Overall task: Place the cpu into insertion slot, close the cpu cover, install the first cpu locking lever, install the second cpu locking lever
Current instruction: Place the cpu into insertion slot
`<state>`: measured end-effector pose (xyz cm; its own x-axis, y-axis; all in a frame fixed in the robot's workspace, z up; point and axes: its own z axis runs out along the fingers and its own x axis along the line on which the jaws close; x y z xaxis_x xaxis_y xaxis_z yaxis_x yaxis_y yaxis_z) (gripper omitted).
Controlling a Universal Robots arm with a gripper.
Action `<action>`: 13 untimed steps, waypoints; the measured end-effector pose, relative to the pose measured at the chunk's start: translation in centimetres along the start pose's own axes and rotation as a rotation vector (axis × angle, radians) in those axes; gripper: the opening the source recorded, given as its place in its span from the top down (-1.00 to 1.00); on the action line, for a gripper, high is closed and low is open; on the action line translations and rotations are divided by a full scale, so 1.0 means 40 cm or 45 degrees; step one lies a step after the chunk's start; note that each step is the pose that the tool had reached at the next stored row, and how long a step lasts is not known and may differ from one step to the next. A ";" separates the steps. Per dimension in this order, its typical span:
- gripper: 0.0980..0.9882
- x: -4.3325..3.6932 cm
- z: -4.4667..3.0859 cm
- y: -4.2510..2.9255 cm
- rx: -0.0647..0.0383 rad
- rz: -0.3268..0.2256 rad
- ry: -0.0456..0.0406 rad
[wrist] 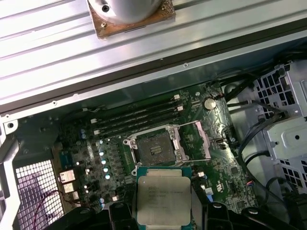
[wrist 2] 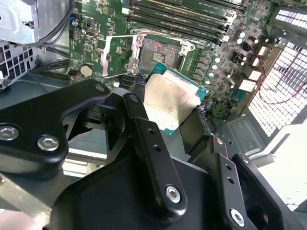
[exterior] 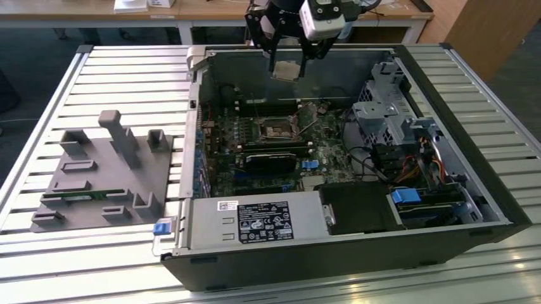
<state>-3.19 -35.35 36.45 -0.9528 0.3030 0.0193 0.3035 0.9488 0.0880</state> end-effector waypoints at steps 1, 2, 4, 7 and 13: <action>0.00 0.000 0.000 0.000 0.000 0.004 0.000; 0.00 0.000 0.000 0.000 0.000 0.007 -0.001; 0.00 0.000 0.000 0.000 0.000 0.015 -0.001; 0.00 0.000 0.000 0.000 -0.001 0.026 -0.002; 0.00 0.000 0.000 0.000 -0.001 0.047 -0.004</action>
<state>-3.20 -35.35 36.45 -0.9410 0.3378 0.0193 0.3381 0.9370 0.0880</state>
